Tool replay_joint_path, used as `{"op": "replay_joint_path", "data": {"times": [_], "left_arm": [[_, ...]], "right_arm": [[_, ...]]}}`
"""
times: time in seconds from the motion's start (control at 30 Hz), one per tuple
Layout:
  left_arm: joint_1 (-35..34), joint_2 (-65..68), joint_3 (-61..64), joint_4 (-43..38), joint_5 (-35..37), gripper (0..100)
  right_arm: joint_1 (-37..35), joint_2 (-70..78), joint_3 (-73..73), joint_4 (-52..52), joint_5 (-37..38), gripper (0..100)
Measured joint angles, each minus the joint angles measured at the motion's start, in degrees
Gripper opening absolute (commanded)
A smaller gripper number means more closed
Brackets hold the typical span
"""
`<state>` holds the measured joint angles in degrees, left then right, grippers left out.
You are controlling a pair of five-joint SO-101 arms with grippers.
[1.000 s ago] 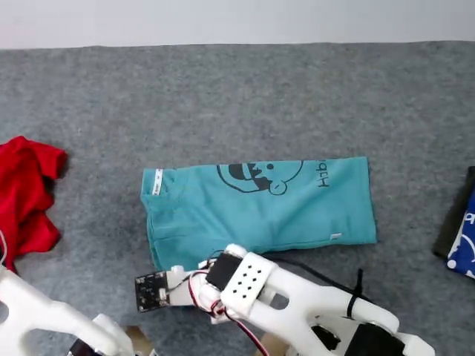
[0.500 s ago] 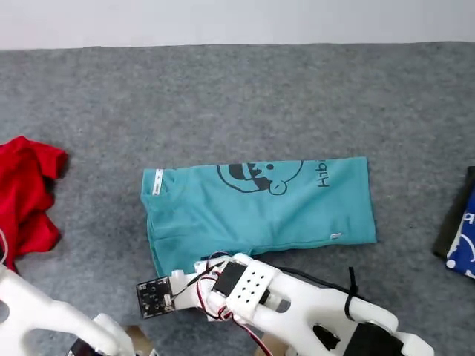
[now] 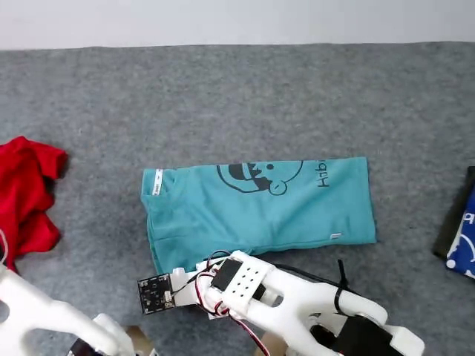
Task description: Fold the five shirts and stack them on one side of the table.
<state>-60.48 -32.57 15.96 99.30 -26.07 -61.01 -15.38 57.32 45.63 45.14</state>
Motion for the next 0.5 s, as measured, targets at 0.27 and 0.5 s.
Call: {"op": "replay_joint_path", "data": {"times": [0.27, 0.5], "left_arm": [[0.00, 0.00, 0.00, 0.00, 0.00, 0], [0.00, 0.00, 0.00, 0.00, 0.00, 0]], "right_arm": [[2.02, 0.09, 0.09, -4.92, 0.00, 2.0], [2.55, 0.09, 0.09, -6.07, 0.00, 1.2]]}}
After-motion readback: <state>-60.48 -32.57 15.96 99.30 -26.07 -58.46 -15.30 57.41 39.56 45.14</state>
